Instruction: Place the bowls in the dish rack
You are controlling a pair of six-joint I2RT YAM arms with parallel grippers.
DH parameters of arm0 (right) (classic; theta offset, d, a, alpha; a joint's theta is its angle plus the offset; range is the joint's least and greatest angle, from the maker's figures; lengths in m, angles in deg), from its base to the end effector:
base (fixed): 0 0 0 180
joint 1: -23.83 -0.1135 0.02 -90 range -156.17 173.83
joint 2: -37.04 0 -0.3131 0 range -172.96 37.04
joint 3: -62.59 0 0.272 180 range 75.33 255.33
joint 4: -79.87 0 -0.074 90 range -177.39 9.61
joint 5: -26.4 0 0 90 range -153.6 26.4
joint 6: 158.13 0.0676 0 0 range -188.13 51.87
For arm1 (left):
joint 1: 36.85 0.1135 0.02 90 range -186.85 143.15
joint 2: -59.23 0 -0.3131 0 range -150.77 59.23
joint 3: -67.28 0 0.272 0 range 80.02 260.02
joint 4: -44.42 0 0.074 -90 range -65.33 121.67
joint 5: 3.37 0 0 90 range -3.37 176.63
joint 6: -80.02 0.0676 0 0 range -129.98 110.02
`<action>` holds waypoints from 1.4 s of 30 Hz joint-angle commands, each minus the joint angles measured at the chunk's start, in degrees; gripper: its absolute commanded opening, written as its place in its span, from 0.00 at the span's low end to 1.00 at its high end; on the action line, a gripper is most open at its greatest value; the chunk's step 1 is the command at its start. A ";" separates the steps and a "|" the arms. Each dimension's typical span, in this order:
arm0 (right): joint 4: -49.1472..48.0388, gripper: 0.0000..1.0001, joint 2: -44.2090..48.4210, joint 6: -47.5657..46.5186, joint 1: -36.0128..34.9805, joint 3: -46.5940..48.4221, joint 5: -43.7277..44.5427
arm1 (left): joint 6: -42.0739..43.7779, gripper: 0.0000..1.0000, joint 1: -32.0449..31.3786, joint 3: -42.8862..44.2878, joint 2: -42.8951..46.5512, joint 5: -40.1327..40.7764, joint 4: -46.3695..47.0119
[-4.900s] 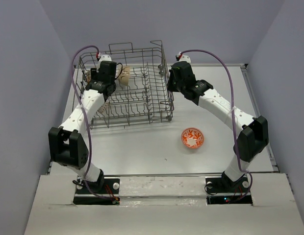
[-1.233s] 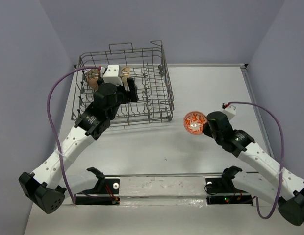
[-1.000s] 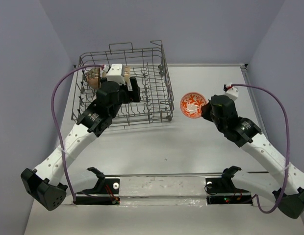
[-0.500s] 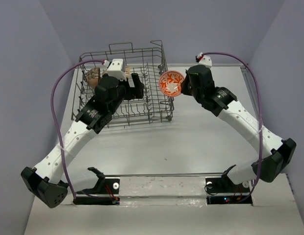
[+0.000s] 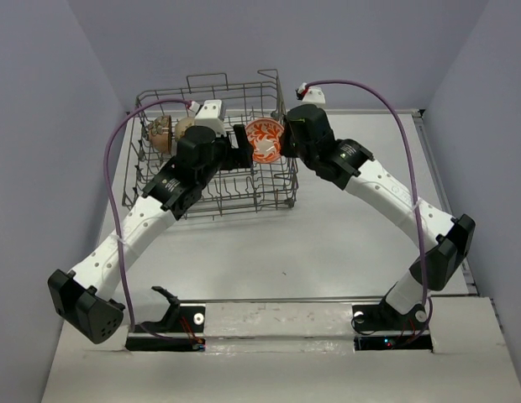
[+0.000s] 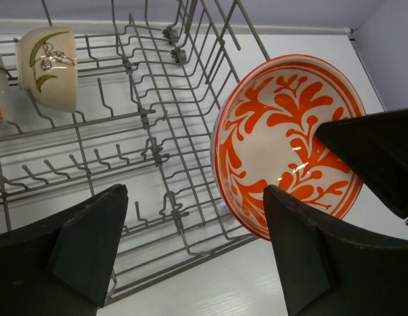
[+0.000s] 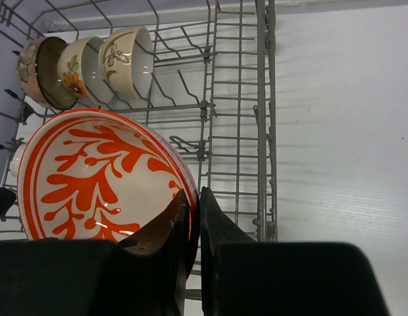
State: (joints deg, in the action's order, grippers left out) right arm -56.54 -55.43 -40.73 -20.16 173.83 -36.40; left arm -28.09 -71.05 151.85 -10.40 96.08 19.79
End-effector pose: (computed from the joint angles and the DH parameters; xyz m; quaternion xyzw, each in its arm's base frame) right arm 0.3184 0.2644 0.4575 0.0072 0.8286 0.1446 0.5408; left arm 0.2647 -0.1665 0.4535 0.0540 0.7616 -0.2268 0.6046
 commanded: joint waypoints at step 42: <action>-6.86 0.23 -3.07 -1.12 -4.79 6.44 1.54 | -1.93 0.00 0.18 -1.08 -2.27 4.52 2.21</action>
State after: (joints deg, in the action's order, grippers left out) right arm -57.08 -59.43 -41.15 -24.34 176.76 -35.59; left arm -30.93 -70.26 150.96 -13.56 100.45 21.11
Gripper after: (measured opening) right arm 0.182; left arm 0.246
